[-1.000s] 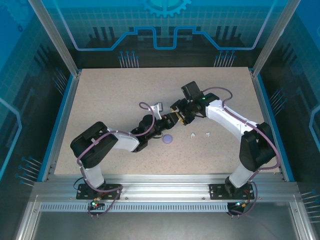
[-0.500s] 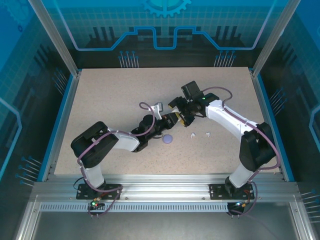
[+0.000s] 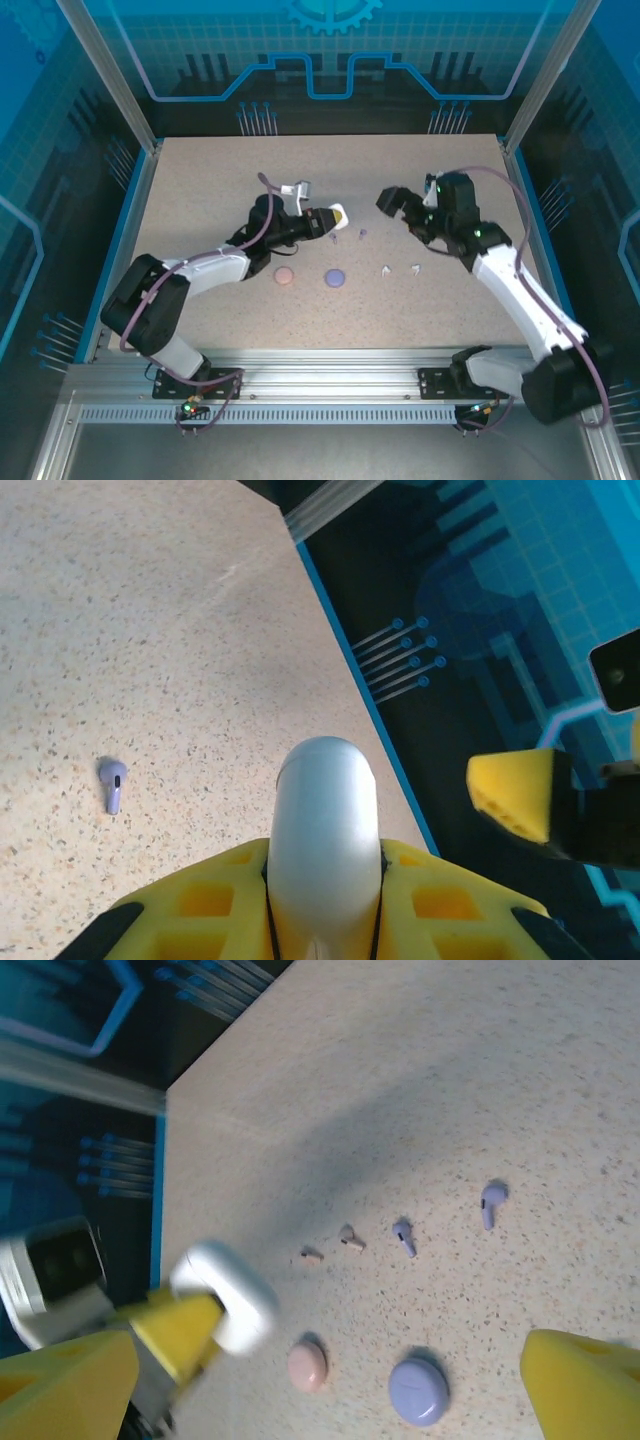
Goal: Insert the wireless bluetooth earbuds into the charging case
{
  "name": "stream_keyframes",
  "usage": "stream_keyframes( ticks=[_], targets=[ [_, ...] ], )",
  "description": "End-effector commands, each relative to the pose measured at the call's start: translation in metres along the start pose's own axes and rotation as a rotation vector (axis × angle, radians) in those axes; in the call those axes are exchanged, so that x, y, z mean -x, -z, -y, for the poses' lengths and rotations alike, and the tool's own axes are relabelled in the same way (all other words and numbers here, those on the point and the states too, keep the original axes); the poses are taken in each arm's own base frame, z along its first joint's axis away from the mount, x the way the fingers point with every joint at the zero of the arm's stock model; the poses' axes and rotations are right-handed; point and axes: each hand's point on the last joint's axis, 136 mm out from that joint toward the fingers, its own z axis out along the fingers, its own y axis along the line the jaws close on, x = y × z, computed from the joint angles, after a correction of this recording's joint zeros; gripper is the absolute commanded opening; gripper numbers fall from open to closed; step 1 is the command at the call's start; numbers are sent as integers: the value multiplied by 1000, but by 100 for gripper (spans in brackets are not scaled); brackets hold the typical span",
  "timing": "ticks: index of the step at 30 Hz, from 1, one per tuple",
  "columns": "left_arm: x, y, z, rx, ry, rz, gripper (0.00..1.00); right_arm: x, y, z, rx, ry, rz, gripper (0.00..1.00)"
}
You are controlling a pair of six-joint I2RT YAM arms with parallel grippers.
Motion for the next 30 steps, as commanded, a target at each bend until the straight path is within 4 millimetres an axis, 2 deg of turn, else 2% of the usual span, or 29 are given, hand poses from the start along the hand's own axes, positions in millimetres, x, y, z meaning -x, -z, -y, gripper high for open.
stream_keyframes(
  ticks=[1,4,8,20,25,30],
  targets=[
    [-16,12,20,-112,-50,-190,0,-16,9,-22,195,255,23,99],
    [-15,15,29,-154,-69,-249,0,-32,14,-29,287,305,1,99],
    [-13,14,41,-192,-89,-281,0,-47,8,-37,328,341,-42,98],
    [-12,17,51,-222,-99,-302,0,-51,-25,-53,319,369,-111,96],
    [-10,19,58,-240,-107,-297,0,-51,-37,-51,295,364,-118,95],
    [-7,25,67,-262,-125,-287,0,-47,-51,-30,217,350,-118,93]
  ],
)
